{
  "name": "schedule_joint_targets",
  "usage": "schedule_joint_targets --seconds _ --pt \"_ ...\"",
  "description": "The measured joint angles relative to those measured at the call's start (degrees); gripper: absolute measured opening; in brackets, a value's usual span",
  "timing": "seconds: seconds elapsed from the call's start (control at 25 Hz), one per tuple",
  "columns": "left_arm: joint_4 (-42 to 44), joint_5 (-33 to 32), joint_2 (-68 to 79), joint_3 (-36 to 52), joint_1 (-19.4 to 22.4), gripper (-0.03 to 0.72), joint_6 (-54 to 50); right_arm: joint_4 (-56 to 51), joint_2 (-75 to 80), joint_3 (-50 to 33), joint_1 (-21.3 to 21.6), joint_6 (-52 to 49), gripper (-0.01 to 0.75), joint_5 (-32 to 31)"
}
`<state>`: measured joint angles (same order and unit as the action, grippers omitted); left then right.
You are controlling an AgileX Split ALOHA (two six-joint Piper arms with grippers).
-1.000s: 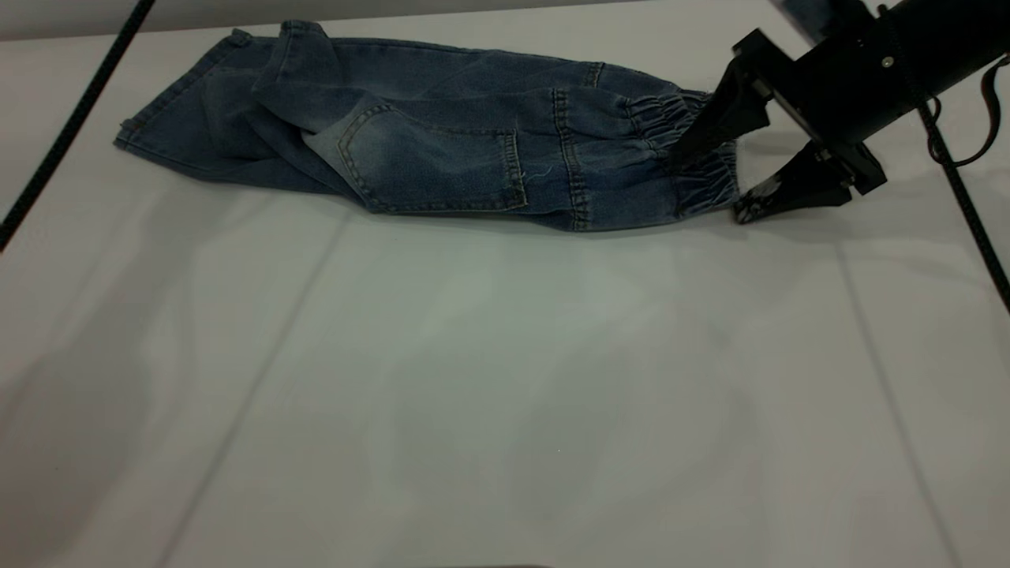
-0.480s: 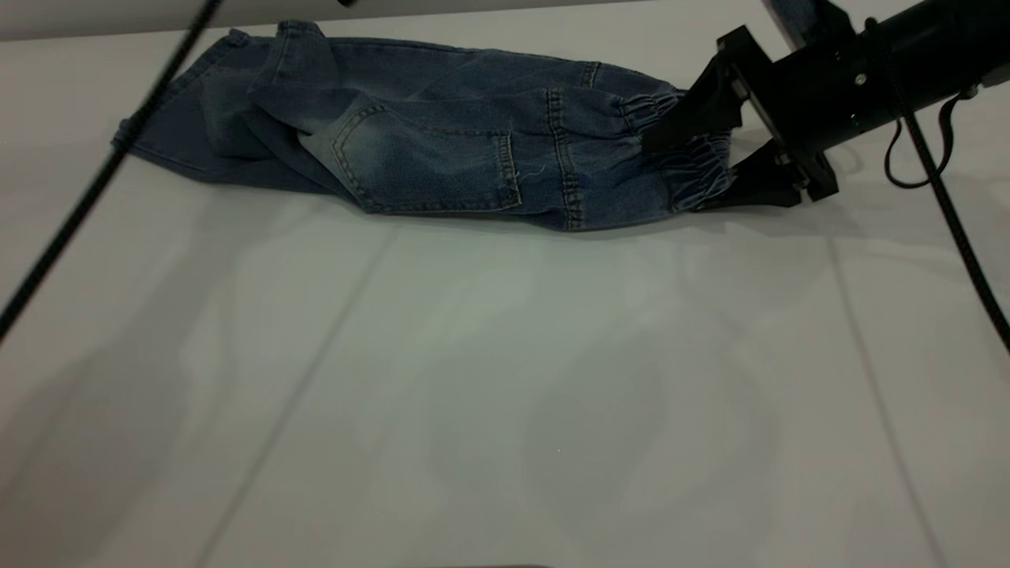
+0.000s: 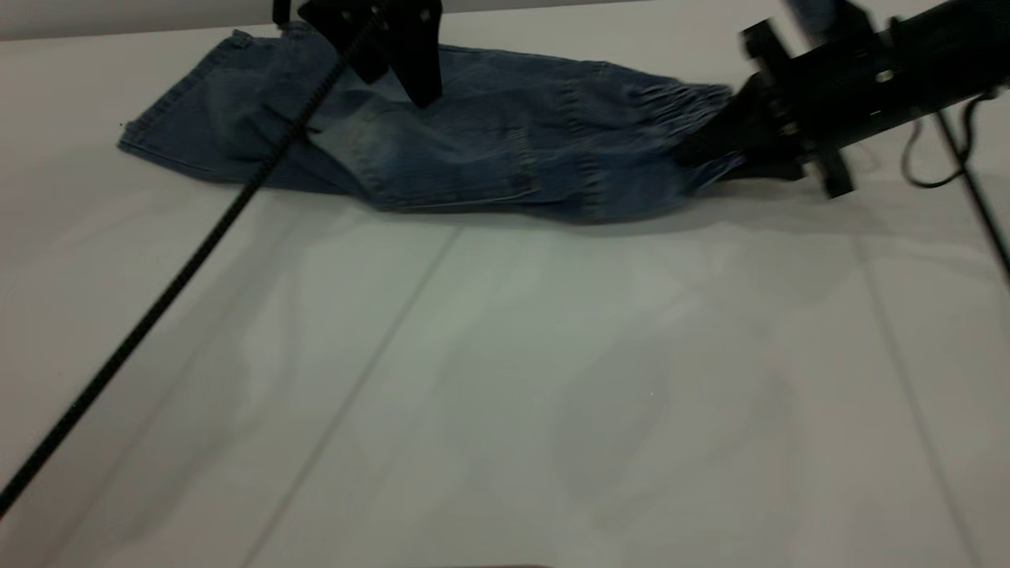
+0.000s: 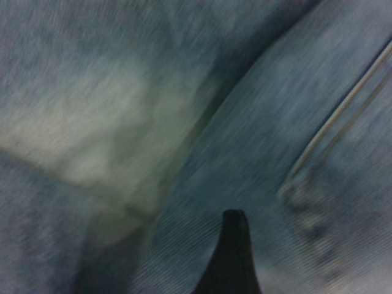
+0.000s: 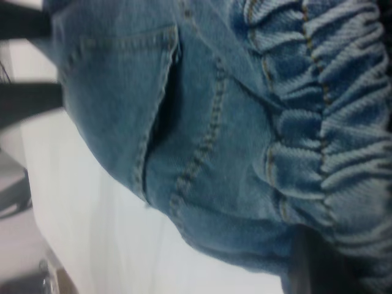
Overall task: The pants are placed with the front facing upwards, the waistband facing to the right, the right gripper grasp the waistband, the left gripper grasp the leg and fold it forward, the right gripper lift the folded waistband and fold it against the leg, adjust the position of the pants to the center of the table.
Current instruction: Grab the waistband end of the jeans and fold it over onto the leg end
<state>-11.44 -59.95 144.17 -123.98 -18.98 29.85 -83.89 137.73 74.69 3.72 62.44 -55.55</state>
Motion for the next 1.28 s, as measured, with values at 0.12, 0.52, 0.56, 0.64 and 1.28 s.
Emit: schedule_joint_targets --seconds 0.12,0.52,0.56,0.64,1.28 --pt "0.0 1.6 1.5 0.0 -0.5 0.587 -0.2 1.9 -3.4 0.0 4.9 -0.4 0.074 -0.9" --pt "0.4 9.1 6.2 -0.3 -4.4 0.587 -0.4 2.8 -12.5 0.0 8.1 -1.5 0.074 -7.8" --pt "0.5 9.7 6.3 -0.4 -5.1 0.587 -0.4 2.3 -12.5 0.0 7.3 -1.6 0.074 -7.8" --pt "0.7 10.5 6.5 -0.5 -6.5 0.587 -0.7 1.1 -12.5 0.0 5.6 -1.3 0.074 -7.9" --pt "17.6 -5.4 4.3 -15.8 -5.0 0.587 -14.1 -8.7 -12.5 -0.1 0.0 2.7 0.074 -7.4"
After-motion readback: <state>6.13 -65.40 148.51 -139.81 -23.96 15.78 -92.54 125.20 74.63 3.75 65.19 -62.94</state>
